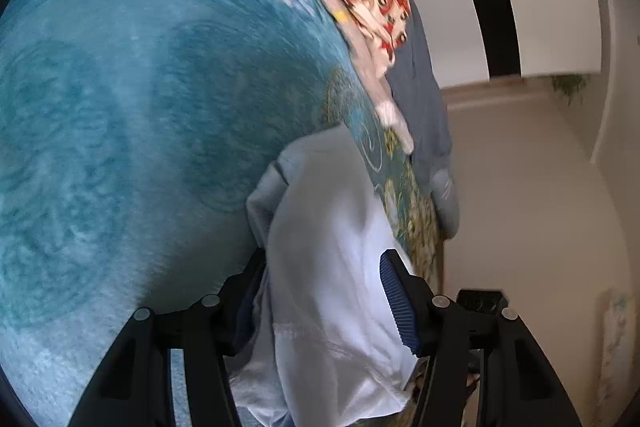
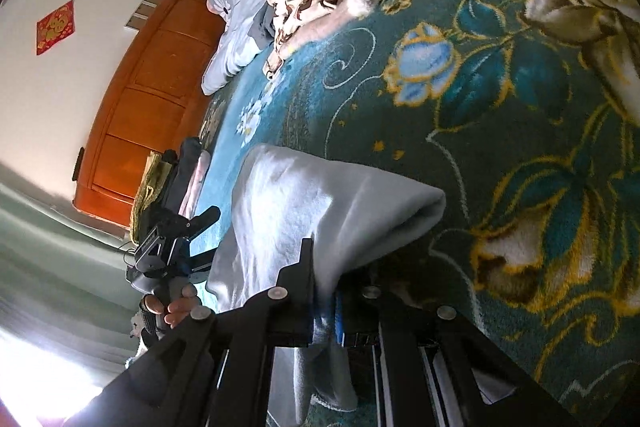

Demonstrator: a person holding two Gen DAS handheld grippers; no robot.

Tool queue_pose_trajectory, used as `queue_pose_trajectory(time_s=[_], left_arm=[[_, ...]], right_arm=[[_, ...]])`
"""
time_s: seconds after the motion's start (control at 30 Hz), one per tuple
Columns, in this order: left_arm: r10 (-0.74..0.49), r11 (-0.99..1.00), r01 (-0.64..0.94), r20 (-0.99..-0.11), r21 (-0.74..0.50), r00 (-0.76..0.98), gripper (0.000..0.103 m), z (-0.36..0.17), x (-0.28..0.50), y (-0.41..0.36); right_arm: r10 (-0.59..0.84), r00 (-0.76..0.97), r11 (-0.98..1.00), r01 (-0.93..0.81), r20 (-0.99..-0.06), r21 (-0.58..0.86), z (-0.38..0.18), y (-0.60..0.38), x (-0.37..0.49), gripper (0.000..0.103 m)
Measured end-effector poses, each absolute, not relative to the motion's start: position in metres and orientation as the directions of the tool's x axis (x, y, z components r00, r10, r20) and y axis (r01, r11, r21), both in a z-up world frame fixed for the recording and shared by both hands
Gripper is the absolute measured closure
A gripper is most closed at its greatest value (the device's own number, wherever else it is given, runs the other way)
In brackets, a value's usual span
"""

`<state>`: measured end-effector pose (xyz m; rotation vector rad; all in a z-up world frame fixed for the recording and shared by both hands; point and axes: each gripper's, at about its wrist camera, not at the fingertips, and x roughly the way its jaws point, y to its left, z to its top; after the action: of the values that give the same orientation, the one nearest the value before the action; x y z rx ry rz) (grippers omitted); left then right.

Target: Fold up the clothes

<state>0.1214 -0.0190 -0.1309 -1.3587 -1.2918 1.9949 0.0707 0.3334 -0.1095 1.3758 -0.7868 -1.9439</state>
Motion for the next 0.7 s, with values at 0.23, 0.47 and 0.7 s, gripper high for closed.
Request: queue_pose_trajectory(time_s=[0.23,0.47,0.7], left_arm=[[0.722,-0.507,0.188,-0.533,-0.841,-0.442,0.087,-0.137,0.119,-0.007],[0.684,-0.524,0.143,-0.515,-0.840,-0.517,0.091,-0.099,0.143,-0.012],[0.604,-0.521,0.129,-0.471,-0.844,-0.643,0.091,-0.051,0.207,-0.063]], right_arm=[[-0.768,-0.263,-0.626,0.118,-0.584,0.770,-0.115,0.336,0.065,0.096],[-0.743,-0.280,-0.665,0.212,-0.608,0.716,-0.079,0.318,0.070,0.096],[-0.805,-0.229,-0.591,0.384,-0.547,0.709,-0.033,0.268,0.076,0.096]])
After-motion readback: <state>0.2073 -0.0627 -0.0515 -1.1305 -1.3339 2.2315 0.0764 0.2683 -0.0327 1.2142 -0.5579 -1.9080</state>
